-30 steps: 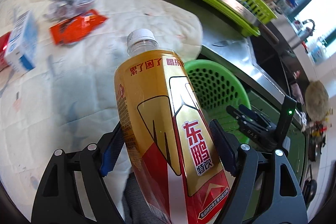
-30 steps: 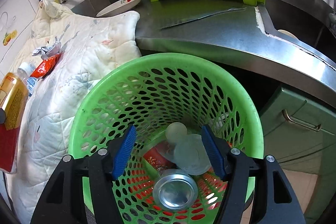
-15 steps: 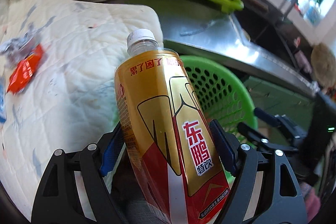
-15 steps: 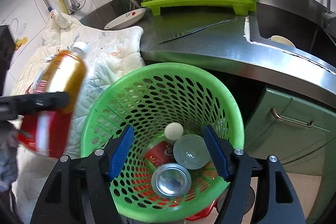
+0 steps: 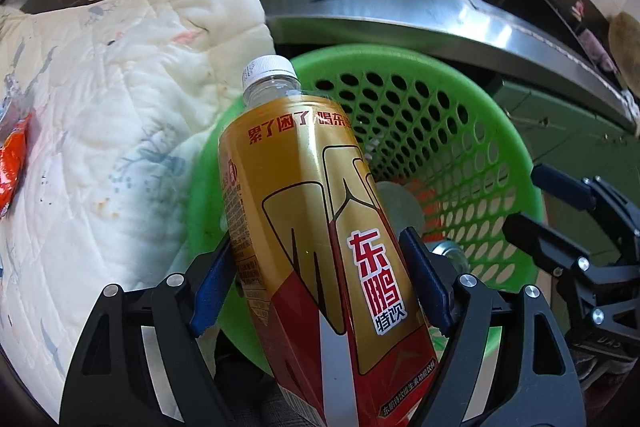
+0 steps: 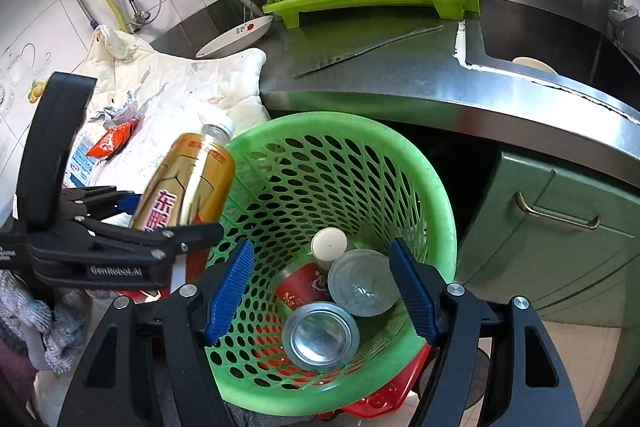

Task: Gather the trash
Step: 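Lower the yellow-red bottle into the basket and open the left gripper, then move both grippers back from the basket toward the cloth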

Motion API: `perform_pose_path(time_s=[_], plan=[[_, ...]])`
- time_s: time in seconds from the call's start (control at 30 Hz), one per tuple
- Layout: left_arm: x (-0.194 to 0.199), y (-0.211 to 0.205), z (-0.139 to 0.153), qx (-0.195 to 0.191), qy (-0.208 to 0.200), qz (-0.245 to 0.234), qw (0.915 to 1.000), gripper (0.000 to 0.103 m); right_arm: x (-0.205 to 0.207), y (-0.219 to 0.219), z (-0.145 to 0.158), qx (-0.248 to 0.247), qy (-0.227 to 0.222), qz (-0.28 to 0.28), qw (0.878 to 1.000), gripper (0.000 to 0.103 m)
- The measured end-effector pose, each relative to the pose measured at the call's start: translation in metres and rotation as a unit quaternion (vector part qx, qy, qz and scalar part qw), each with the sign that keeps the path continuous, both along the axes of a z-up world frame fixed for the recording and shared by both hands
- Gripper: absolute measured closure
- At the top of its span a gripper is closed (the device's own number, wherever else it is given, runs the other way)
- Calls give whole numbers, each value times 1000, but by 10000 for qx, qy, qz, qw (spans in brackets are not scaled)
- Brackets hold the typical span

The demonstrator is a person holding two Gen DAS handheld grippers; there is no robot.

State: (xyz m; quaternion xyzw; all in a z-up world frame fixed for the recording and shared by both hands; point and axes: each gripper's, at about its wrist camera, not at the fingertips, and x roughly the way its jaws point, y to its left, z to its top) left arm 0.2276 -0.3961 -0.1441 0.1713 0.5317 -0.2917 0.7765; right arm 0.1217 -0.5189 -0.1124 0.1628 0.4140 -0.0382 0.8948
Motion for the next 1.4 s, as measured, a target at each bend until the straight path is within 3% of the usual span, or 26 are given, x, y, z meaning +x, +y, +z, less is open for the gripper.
perform_pose_path(time_s=[0.43,0.73,1.07,1.4], plan=[[-9,12,14,-197,-34,-104,9997,20,-5,1,6,-19,-56,-52,10000,35],[-17,58,43,-472,-232,86,9986,20,-12,16,22,-83,-195,-6,9998,35],[-23,129,65,-692,-403,719,9942,20,-4,54,35,-123,-326,285,9990,34],[-28,206,87,-909,-711,1363,9839,20,12,103,48,-298,-403,697,9963,26]])
